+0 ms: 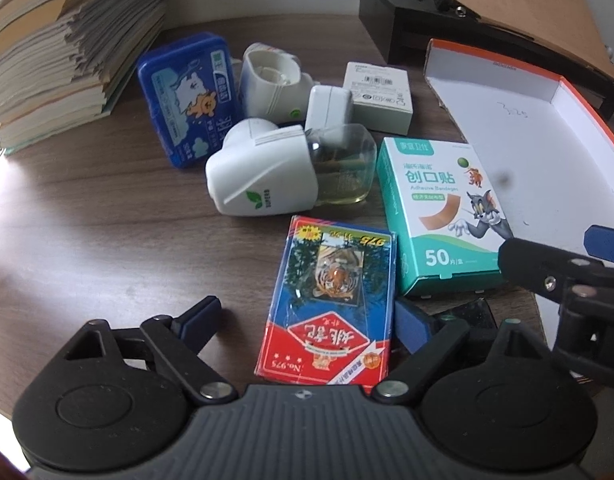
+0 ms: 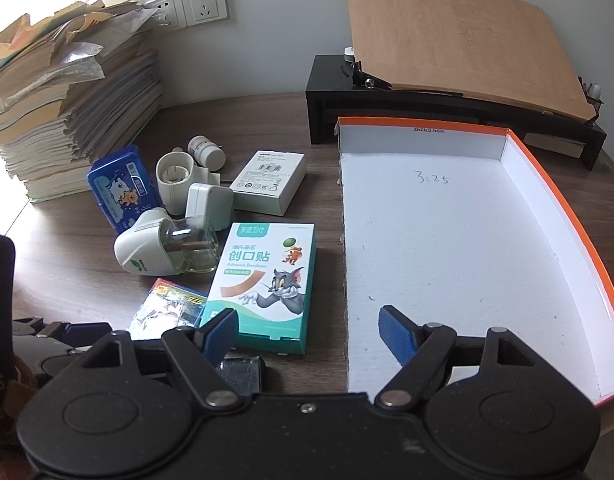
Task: Organize rigid objects
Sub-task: 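Grasp the red card box with left tool while right tool grasps the teal bandage box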
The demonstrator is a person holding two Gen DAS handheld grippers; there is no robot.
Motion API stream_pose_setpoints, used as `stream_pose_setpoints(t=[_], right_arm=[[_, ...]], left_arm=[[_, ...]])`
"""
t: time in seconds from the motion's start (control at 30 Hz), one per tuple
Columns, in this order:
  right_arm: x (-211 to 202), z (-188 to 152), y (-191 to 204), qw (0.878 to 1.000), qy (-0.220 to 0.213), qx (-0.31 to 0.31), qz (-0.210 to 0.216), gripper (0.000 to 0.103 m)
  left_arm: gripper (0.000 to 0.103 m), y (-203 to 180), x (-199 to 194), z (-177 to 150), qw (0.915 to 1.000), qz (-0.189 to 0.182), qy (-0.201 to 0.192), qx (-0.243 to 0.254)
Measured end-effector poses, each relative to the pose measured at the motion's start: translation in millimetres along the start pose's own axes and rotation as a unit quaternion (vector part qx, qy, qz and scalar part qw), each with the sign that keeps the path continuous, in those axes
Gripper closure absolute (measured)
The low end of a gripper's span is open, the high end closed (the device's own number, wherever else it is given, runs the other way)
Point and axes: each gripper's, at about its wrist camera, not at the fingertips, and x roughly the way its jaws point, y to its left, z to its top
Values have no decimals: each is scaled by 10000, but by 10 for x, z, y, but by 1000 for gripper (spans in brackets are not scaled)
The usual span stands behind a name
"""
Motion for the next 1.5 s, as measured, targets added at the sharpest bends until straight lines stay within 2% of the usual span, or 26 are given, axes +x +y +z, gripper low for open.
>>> stream_pose_setpoints(t=[0.03, 0.1, 0.13, 0.23, 0.37, 0.57, 0.8, 0.83, 0.87, 1.1, 1.33, 1.5], right_arm=[[9, 3, 4, 10000, 8, 11, 16, 12], [34, 11, 18, 10000, -24, 30, 39, 12], [48, 20, 27, 10000, -24, 41, 54, 12], [100, 52, 65, 9999, 82, 56, 137, 12], [219, 113, 141, 9997, 110, 7, 233, 12], [459, 239, 314, 9991, 303, -136, 267, 12], [808, 272, 471, 9975, 636, -260, -170, 12], [841, 275, 460, 9976, 617, -255, -197, 13], [830, 276, 449, 9981, 551, -234, -151, 19], [608, 302, 338, 9994, 299, -133, -104, 19], [564, 298, 350, 9998, 112, -138, -43, 19], [457, 294, 209, 10000, -39, -40, -36, 19]], left_arm=[[17, -2, -8, -1, 9999, -54, -88, 55], [42, -13, -38, 5, 9994, -133, -273, 142], [43, -13, -43, 12, 9995, -61, -288, 134], [43, 60, -53, 4, 9993, -215, -313, 47], [43, 189, -84, -11, 9993, -169, -287, -192], [43, 372, -146, -7, 9984, 32, -384, -404], [43, 488, -179, 13, 9972, 120, -457, -581], [43, 504, -189, 19, 9970, 108, -474, -610], [43, 505, -203, 22, 9968, 114, -496, -612], [43, 451, -328, 70, 9957, 103, -666, -628], [43, 249, -466, 123, 9952, 52, -794, -565], [43, 54, -533, 177, 9952, -12, -836, -514]])
